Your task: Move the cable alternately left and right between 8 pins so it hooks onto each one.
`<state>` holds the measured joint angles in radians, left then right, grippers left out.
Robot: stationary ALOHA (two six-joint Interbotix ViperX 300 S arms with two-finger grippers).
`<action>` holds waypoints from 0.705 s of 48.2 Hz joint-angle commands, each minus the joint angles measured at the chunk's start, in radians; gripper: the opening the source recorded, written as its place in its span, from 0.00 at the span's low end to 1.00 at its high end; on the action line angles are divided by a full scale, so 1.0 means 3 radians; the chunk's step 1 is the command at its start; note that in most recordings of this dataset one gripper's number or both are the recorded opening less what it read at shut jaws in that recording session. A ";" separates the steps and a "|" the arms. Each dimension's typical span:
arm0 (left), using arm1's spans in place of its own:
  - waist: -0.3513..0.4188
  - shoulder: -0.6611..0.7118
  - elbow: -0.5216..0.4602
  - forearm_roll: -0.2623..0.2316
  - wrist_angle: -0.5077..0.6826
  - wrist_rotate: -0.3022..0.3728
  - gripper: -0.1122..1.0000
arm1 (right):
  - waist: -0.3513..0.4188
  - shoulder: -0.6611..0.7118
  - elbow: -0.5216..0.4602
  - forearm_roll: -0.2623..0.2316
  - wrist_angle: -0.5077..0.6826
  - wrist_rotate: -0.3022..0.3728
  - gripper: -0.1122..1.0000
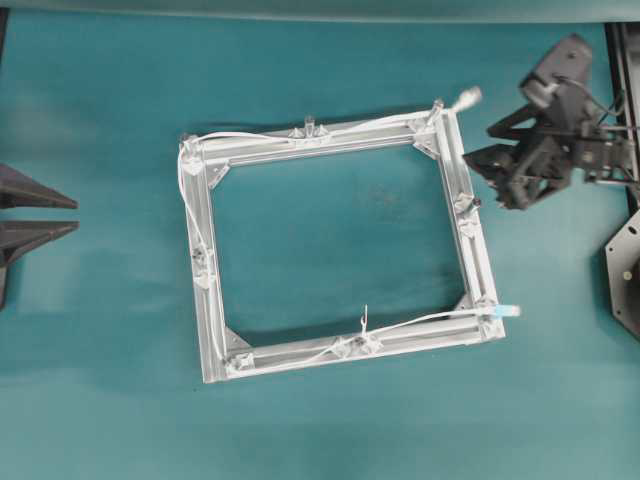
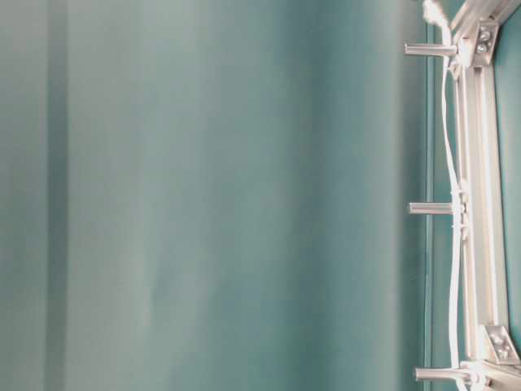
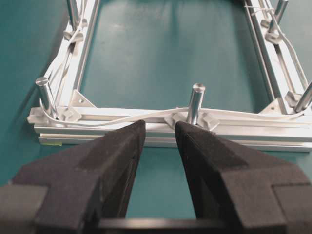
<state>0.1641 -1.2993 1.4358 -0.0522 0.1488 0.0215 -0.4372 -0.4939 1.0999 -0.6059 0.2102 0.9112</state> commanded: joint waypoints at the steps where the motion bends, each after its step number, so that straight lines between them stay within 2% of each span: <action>1: 0.0000 0.0020 -0.0051 0.0000 -0.0015 0.0010 0.50 | 0.0010 -0.0225 0.0026 0.0000 0.0112 -0.0005 0.72; 6: 0.0000 0.0020 -0.0051 0.0000 -0.0015 0.0010 0.50 | 0.0015 -0.0440 0.0087 0.0000 0.0199 -0.0015 0.72; 15: 0.0000 0.0020 -0.0051 0.0000 -0.0015 0.0010 0.50 | 0.0112 -0.0665 0.0225 0.0000 0.0133 -0.0015 0.72; 25: 0.0000 0.0020 -0.0051 0.0000 -0.0015 0.0010 0.50 | 0.0327 -0.0854 0.0394 -0.0026 -0.0189 -0.0031 0.72; 34: -0.0005 0.0020 -0.0051 0.0000 -0.0015 0.0010 0.50 | 0.0414 -0.1018 0.0470 -0.0205 -0.0588 -0.0046 0.72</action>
<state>0.1626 -1.2993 1.4358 -0.0522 0.1488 0.0215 -0.3191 -0.7900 1.2471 -0.6458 0.0767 0.9004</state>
